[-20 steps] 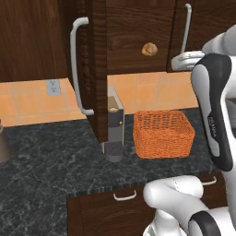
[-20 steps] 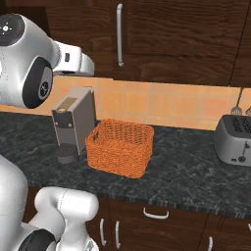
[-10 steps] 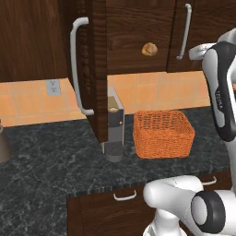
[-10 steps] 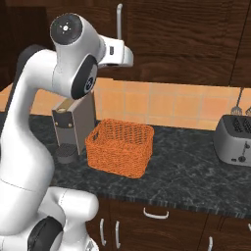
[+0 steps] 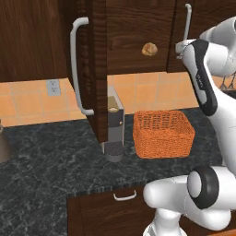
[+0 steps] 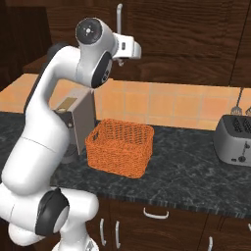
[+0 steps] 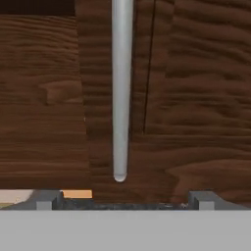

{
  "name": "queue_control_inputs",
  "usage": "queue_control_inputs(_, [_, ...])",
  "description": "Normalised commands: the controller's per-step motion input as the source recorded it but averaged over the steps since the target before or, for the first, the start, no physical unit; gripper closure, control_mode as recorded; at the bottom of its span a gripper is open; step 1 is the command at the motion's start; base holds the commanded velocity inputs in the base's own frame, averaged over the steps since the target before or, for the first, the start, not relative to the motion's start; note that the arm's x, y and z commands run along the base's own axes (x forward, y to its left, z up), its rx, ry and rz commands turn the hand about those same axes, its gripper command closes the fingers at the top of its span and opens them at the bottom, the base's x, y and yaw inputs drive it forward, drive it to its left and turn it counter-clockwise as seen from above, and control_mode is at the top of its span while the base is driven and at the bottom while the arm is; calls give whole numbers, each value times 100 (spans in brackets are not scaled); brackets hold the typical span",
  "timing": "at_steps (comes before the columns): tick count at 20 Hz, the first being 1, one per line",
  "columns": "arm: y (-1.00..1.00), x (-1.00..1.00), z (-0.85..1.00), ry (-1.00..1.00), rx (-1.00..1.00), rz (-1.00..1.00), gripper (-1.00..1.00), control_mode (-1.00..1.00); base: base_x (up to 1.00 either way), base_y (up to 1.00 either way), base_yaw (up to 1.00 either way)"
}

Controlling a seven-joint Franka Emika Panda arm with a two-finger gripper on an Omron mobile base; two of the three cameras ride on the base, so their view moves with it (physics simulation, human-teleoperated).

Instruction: Open the cabinet, pick up the bread from the cabinet and place it in the basket. Then move the basket to the dining counter.

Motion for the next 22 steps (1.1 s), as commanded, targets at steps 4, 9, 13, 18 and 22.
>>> queue_control_inputs(4, [0, 83, 0, 0, 0, 0, -100, -100, 0, 0, 0])
queue_control_inputs(9, [0, 71, -2, 0, 0, 0, -100, -100, 0, 0, 0])
queue_control_inputs(13, [0, 43, -7, 0, 0, 0, 100, -100, 0, 0, 0])
queue_control_inputs(18, [-2, 10, -3, 0, 0, 0, 100, -100, 0, 0, 0])
queue_control_inputs(22, [0, -27, 0, -1, 0, 0, 100, -100, 0, 0, 0])
